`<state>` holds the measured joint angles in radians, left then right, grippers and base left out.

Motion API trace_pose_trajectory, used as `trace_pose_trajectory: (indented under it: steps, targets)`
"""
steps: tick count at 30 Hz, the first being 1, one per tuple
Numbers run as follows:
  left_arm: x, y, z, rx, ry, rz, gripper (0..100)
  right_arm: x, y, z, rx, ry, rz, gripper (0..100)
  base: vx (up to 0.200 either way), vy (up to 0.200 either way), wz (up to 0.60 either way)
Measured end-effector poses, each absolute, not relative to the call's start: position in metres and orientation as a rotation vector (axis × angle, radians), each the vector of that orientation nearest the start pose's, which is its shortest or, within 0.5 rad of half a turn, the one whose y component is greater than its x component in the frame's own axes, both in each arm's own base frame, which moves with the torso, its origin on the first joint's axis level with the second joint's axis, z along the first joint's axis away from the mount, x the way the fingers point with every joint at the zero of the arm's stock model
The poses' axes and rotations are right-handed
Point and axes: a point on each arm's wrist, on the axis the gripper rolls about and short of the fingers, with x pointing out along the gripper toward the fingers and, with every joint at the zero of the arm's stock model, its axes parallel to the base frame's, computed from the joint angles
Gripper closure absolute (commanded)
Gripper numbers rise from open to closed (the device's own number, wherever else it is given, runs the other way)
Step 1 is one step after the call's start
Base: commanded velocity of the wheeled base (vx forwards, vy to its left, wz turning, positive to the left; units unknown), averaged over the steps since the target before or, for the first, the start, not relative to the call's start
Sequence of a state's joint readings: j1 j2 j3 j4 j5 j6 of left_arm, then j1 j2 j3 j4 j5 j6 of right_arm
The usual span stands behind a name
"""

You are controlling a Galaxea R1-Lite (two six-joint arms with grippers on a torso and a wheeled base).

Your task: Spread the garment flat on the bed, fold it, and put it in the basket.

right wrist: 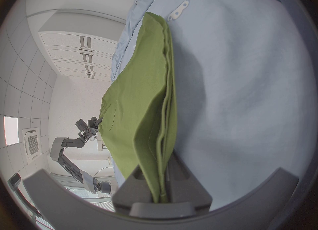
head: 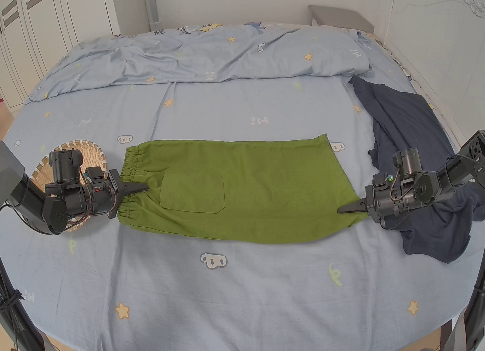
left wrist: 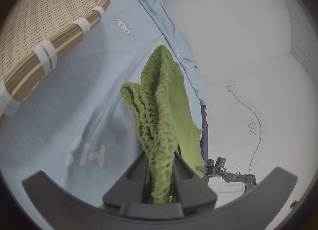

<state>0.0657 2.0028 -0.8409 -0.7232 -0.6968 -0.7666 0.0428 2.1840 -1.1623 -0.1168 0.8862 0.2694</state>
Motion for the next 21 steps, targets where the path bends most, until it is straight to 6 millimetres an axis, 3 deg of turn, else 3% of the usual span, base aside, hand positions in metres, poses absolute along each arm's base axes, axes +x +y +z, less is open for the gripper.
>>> trace_pose_trajectory:
  steps: [8, 15, 21]
  targets:
    - [0.35, 0.012, 0.102, -0.907, 0.66, -0.432, 100, 0.375, 0.031, 0.077, 0.613, 0.957, 0.749, 100, 0.0, 0.0, 0.0]
    - [0.332, 0.014, 0.109, -0.913, 0.735, -0.435, 100, 0.339, 0.032, 0.098, 0.596, 0.973, 0.756, 100, 0.0, 0.0, 0.0]
    - [0.306, 0.016, 0.104, -0.866, 0.763, -0.435, 100, 0.298, 0.03, 0.089, 0.568, 1.029, 0.761, 100, 0.0, 0.0, 0.0]
